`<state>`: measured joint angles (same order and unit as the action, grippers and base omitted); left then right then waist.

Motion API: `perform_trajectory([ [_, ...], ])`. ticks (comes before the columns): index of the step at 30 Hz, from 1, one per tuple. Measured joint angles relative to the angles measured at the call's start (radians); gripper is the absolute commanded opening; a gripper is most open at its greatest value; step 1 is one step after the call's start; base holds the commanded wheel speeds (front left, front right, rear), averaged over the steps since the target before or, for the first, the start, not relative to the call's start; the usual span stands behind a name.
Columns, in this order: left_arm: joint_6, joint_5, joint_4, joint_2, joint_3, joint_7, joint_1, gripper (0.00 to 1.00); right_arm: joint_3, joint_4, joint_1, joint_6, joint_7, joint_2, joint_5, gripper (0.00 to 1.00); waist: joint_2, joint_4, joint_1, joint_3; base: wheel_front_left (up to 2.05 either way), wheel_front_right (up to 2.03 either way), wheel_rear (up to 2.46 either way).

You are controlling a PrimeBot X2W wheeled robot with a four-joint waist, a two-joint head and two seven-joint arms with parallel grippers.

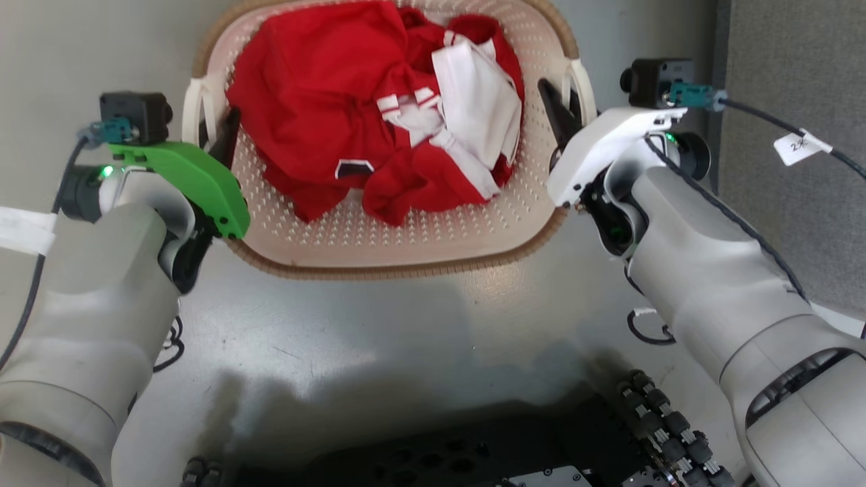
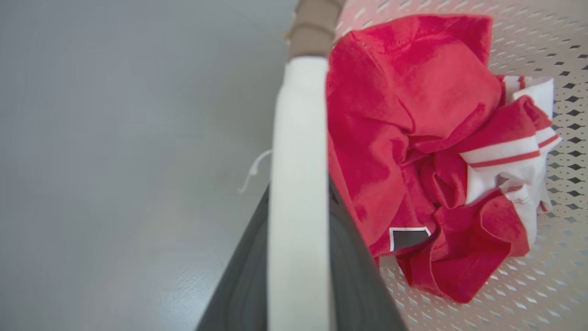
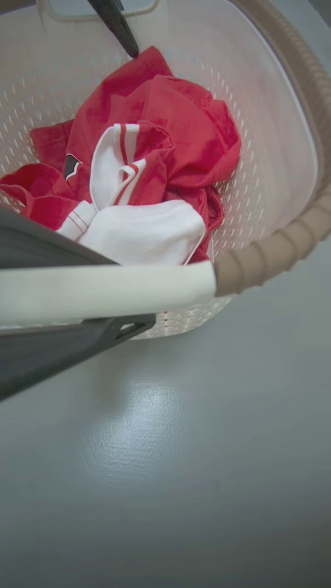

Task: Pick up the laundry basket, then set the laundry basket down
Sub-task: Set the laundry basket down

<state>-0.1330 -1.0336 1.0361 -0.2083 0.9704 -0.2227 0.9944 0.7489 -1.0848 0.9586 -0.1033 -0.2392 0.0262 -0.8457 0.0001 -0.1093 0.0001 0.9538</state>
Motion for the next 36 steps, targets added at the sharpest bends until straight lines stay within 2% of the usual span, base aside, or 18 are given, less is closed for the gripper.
perform_trajectory([
  [4,0.0,0.0,0.011,0.004,0.0,-0.009,0.006,0.0,0.0,-0.001,0.006,0.0,-0.007,0.0,0.0,0.01,0.0,0.0,0.0,0.01,0.0,0.0,0.0],
  [5,0.0,0.0,0.014,0.005,0.0,-0.01,0.006,0.0,0.0,-0.001,0.006,0.0,-0.007,0.0,-0.001,0.12,0.0,0.0,0.0,0.012,0.0,0.0,0.0],
  [7,0.0,0.0,0.018,0.008,0.0,-0.017,0.006,0.0,0.001,-0.002,0.006,-0.001,-0.007,0.0,-0.005,0.2,0.0,0.0,0.0,0.014,0.0,0.0,0.0],
  [10,0.0,0.0,0.024,0.01,0.001,-0.017,0.006,0.0,0.004,-0.003,0.006,-0.001,-0.007,0.0,-0.008,0.2,0.0,0.001,0.0,0.016,0.0,0.0,0.0],
  [11,0.0,0.001,0.025,0.011,0.001,-0.017,0.006,0.0,0.005,-0.003,0.006,-0.001,-0.007,0.0,-0.008,0.24,0.0,0.001,0.0,0.017,0.0,0.0,0.0],
  [13,0.0,0.001,0.027,0.011,0.001,-0.02,0.006,0.0,0.006,-0.004,0.006,-0.001,-0.007,0.001,-0.01,0.37,0.0,0.001,-0.0001,0.018,0.0,0.0,0.0],
  [14,0.0,0.002,0.029,0.011,0.001,-0.02,0.007,0.4,0.006,-0.004,0.006,-0.002,-0.007,0.002,-0.01,0.9,0.0,0.001,-0.0001,0.019,0.0,0.0,0.0],
  [15,0.0,0.002,0.034,0.01,0.002,-0.02,0.009,1.0,0.007,-0.004,0.006,-0.008,-0.007,0.005,-0.01,1.0,0.0,0.001,-0.0001,0.019,0.0,0.0,0.0],
  [19,0.0,0.005,0.059,-0.01,0.003,-0.02,0.01,1.0,0.007,-0.009,0.007,-0.011,-0.011,0.03,-0.018,1.0,0.0,0.0,-0.0001,0.02,0.0,0.0,0.0],
  [36,0.0,0.006,0.066,-0.006,0.007,-0.026,0.004,1.0,-0.005,0.01,0.005,-0.01,-0.011,0.027,-0.027,1.0,0.0,-0.007,-0.0001,-0.019,0.0,0.0,0.0],
])
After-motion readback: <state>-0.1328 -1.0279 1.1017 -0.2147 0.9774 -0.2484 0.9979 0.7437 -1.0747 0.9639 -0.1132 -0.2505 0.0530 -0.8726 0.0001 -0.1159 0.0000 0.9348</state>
